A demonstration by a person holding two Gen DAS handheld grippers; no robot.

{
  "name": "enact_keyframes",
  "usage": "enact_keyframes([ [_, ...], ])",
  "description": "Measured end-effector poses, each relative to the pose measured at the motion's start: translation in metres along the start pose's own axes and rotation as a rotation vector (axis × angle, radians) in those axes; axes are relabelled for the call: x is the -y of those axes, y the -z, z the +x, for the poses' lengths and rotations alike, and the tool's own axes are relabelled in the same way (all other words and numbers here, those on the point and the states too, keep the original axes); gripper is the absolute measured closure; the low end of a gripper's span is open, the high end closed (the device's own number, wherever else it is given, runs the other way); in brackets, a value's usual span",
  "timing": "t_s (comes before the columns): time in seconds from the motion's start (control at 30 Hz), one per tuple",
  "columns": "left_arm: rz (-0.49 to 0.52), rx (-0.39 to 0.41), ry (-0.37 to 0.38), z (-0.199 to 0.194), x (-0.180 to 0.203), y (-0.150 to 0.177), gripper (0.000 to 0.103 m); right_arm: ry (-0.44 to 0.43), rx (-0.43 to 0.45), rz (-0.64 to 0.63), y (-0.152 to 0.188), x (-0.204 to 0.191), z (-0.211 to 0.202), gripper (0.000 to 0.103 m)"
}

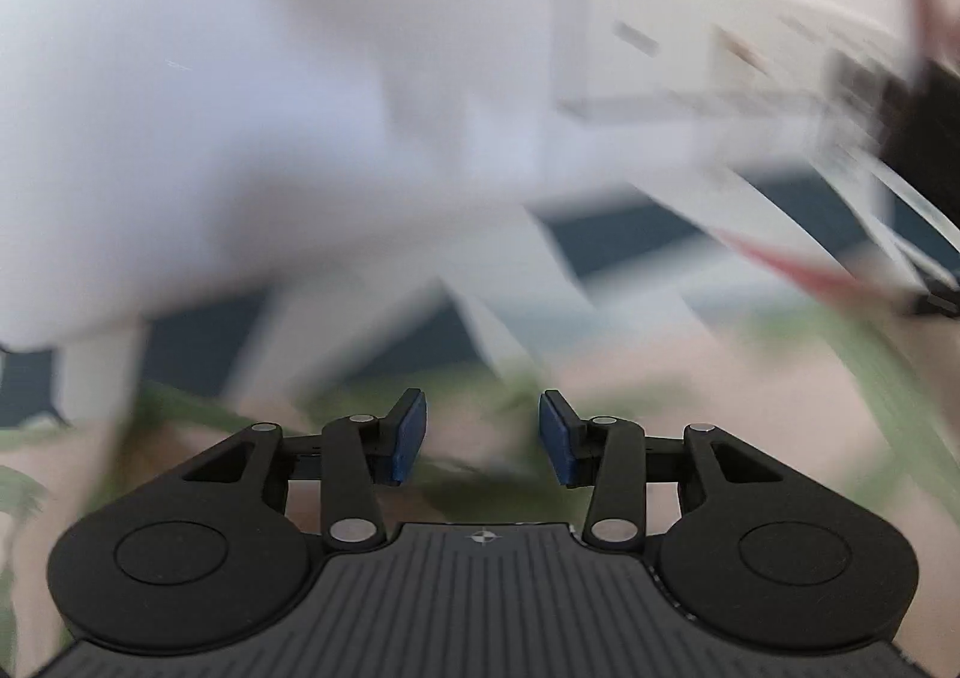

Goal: Fold clothes

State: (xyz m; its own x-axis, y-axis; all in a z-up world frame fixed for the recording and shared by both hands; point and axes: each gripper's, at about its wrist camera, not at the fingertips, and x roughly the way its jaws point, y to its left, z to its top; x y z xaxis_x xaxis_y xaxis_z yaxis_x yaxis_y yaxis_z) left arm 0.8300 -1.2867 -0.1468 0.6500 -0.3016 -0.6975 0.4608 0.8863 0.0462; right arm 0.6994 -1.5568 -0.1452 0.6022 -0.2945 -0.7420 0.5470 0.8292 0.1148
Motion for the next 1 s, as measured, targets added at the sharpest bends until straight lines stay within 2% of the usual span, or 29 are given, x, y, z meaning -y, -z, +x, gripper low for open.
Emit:
enact_keyframes([
  [0.03, -0.046, 0.008, -0.025, 0.004, -0.006, -0.007, 0.06, 0.014, 0.034, 0.059, -0.005, 0.005, 0.0, 0.044],
  [0.1, -0.094, -0.016, 0.046, -0.001, -0.013, -0.011, 0.06, -0.008, 0.035, 0.118, -0.007, 0.014, -0.003, 0.044],
  [0.13, -0.095, -0.022, 0.088, -0.006, -0.014, -0.009, 0.06, -0.025, 0.028, 0.139, -0.007, 0.018, -0.005, 0.044],
  [0.2, -0.038, -0.026, 0.122, -0.018, -0.011, 0.0, 0.055, -0.036, 0.048, 0.099, -0.003, 0.023, -0.011, 0.046],
  [0.23, -0.006, -0.029, 0.135, -0.024, -0.009, 0.006, 0.052, -0.031, 0.056, 0.063, -0.001, 0.025, -0.013, 0.049],
  [0.33, 0.032, -0.048, 0.146, -0.035, -0.015, 0.022, 0.052, -0.041, 0.01, 0.01, 0.0, 0.037, -0.009, 0.067],
  [0.4, 0.037, -0.039, 0.106, -0.037, -0.026, 0.027, 0.052, -0.035, -0.008, -0.01, -0.002, 0.043, -0.005, 0.068],
  [0.5, -0.036, -0.063, 0.039, -0.035, -0.051, 0.028, 0.052, -0.011, -0.029, -0.039, 0.001, 0.047, 0.001, 0.067],
  [0.57, -0.116, -0.103, 0.035, -0.035, -0.067, 0.028, 0.052, -0.021, -0.028, -0.043, 0.003, 0.045, 0.004, 0.054],
  [0.63, -0.153, -0.114, 0.04, -0.035, -0.075, 0.034, 0.048, -0.033, -0.019, -0.05, 0.005, 0.041, 0.005, 0.049],
  [0.77, -0.12, -0.108, -0.039, -0.035, -0.078, 0.042, 0.047, -0.059, -0.004, -0.175, 0.004, 0.018, 0.002, 0.049],
  [0.87, -0.131, -0.095, -0.082, -0.034, -0.083, 0.043, 0.046, -0.004, -0.023, -0.284, 0.008, 0.004, 0.008, 0.053],
  [0.9, -0.133, -0.089, -0.099, -0.033, -0.084, 0.043, 0.046, -0.005, -0.02, -0.268, 0.008, 0.005, 0.009, 0.056],
  [0.93, -0.136, -0.082, -0.111, -0.031, -0.085, 0.043, 0.047, -0.017, -0.025, -0.24, 0.007, 0.007, 0.01, 0.064],
  [0.97, -0.139, -0.076, -0.121, -0.03, -0.086, 0.044, 0.047, -0.024, -0.025, -0.218, 0.006, 0.009, 0.01, 0.085],
  [1.0, -0.142, -0.069, -0.132, -0.028, -0.087, 0.045, 0.047, -0.023, -0.022, -0.202, 0.006, 0.01, 0.01, 0.095],
])
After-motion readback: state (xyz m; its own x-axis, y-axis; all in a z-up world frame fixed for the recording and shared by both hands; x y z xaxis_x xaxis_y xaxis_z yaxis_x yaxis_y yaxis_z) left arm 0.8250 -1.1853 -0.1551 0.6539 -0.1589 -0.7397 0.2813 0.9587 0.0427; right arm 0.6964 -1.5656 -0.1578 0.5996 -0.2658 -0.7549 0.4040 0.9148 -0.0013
